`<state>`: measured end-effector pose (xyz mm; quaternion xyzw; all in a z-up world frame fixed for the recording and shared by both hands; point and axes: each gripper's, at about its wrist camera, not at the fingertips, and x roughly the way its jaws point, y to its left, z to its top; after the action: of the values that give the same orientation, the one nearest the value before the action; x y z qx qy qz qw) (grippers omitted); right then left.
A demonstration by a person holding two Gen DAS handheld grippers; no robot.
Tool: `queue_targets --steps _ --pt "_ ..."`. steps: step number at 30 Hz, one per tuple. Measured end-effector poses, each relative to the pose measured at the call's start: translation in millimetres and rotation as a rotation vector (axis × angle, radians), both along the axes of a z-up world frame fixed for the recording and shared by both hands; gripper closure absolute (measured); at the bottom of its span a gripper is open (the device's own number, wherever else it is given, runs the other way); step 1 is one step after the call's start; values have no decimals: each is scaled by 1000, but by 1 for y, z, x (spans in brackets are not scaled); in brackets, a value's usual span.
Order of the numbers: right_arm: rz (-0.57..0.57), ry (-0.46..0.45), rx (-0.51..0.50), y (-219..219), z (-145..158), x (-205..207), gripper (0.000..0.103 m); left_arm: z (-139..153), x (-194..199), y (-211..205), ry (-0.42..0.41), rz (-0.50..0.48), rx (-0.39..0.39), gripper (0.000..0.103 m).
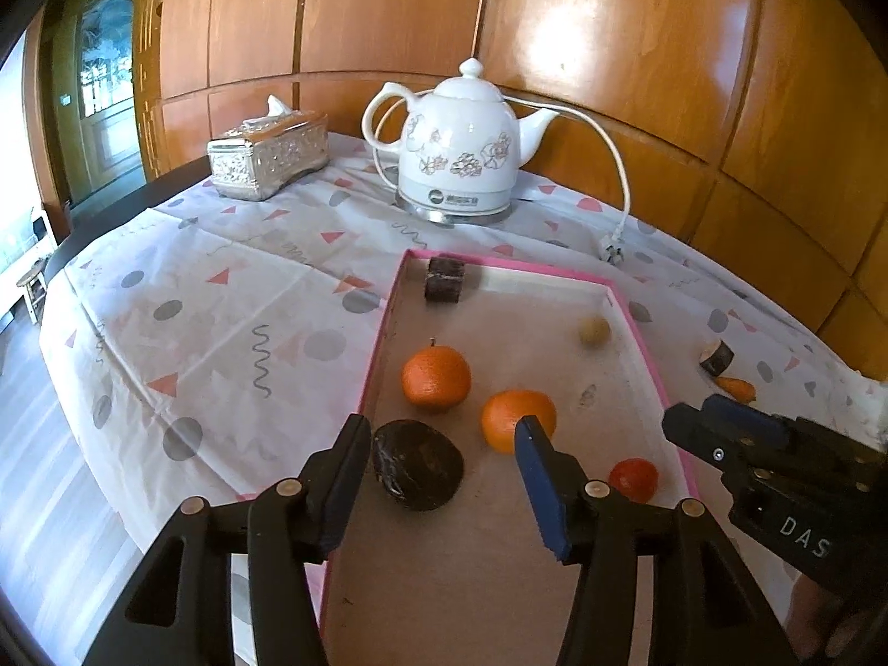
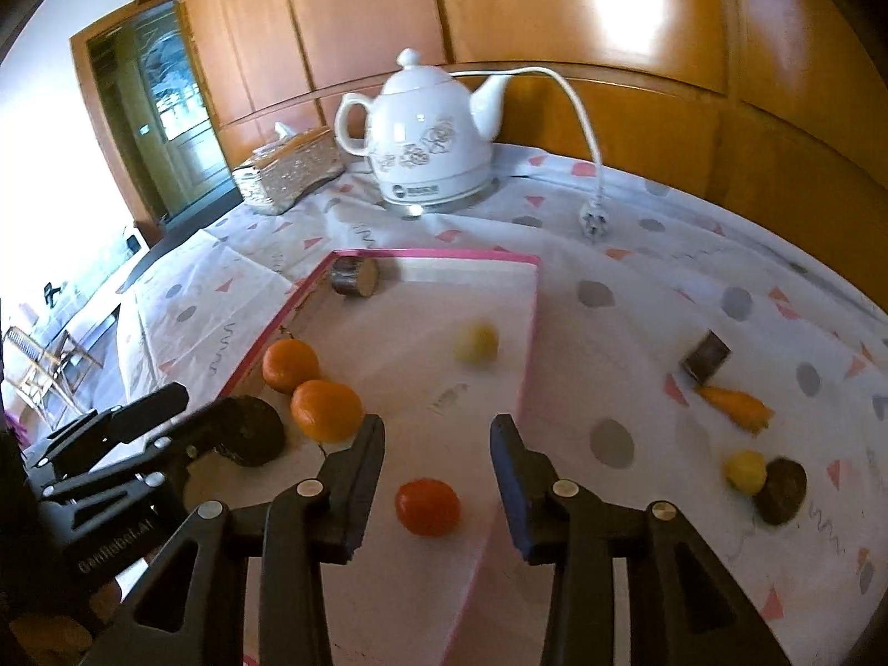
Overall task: Organize fruits
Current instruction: 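Open both tools and move them back toward the remaining produce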
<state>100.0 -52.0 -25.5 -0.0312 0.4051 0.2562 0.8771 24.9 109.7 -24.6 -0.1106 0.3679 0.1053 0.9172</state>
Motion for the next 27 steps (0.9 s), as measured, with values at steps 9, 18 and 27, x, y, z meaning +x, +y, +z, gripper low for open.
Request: queue_targets --steps 9,18,27 --pt "-96 7 29 -37 1 -9 63 8 0 -24 -17 -71 22 48" --pt "-177 7 37 -68 -1 -16 63 10 -1 -43 -17 -125 48 48" --pt "-272 17 37 -106 -8 -19 63 9 -1 -63 -6 -183 63 48"
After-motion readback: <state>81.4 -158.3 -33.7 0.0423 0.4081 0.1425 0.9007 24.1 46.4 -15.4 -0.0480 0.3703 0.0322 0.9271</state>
